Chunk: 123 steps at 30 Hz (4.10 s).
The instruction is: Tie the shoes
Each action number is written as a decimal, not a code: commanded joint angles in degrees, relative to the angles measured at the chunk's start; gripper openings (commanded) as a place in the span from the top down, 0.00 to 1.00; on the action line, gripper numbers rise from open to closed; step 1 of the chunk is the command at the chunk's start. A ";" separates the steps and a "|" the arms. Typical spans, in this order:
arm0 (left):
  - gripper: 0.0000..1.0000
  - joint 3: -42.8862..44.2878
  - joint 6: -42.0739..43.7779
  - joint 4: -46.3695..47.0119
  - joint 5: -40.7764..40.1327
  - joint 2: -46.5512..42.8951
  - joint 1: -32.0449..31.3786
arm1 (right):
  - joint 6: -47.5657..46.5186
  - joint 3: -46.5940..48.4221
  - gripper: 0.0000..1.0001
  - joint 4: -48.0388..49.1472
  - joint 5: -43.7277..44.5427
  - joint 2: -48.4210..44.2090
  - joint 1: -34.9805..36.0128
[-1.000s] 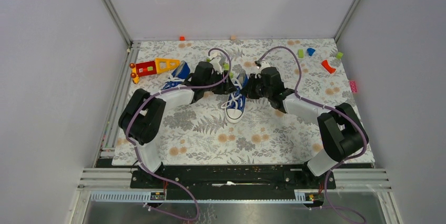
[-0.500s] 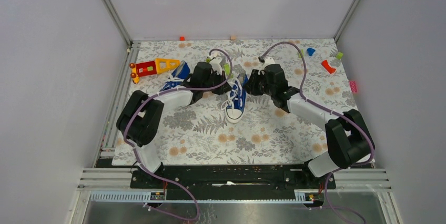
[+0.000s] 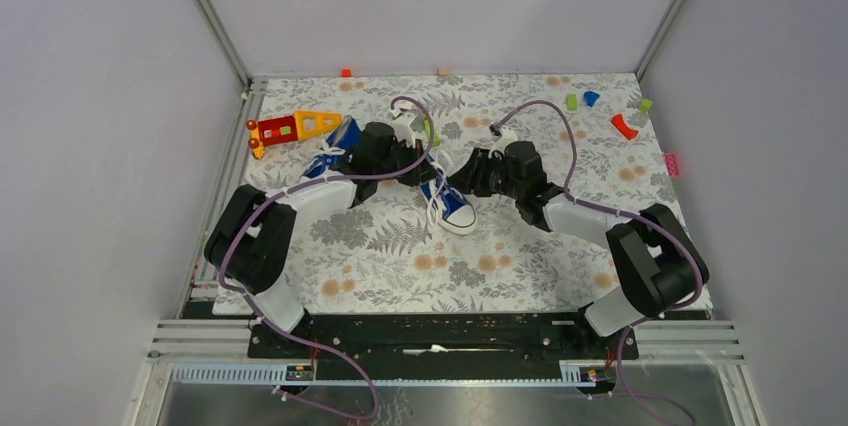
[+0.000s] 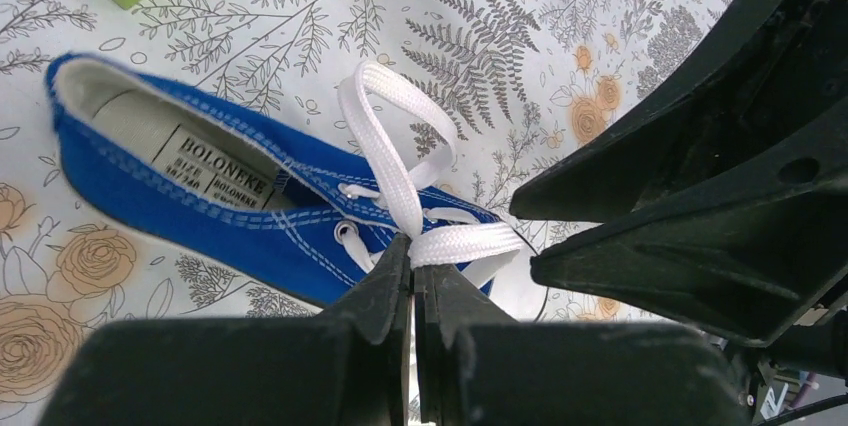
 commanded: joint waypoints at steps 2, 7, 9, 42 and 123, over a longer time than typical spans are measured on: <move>1.00 -0.14 -1.16 3.84 2.73 -3.33 0.19 | 2.85 0.96 0.54 8.98 -2.11 3.03 1.28; 1.00 -0.14 -1.12 3.21 2.29 -3.44 0.16 | 3.80 1.85 0.55 12.36 -3.85 5.70 2.23; 1.00 0.02 -1.02 2.77 2.22 -3.48 0.16 | 3.63 1.75 0.54 13.06 -3.88 6.28 2.56; 1.00 -1.33 7.67 -2.54 -1.17 -5.55 0.16 | -14.88 29.26 1.00 -31.74 8.33 6.86 0.00; 1.00 -2.78 18.72 2.40 2.88 -4.43 0.16 | -5.46 8.22 1.00 -28.18 4.84 7.58 5.33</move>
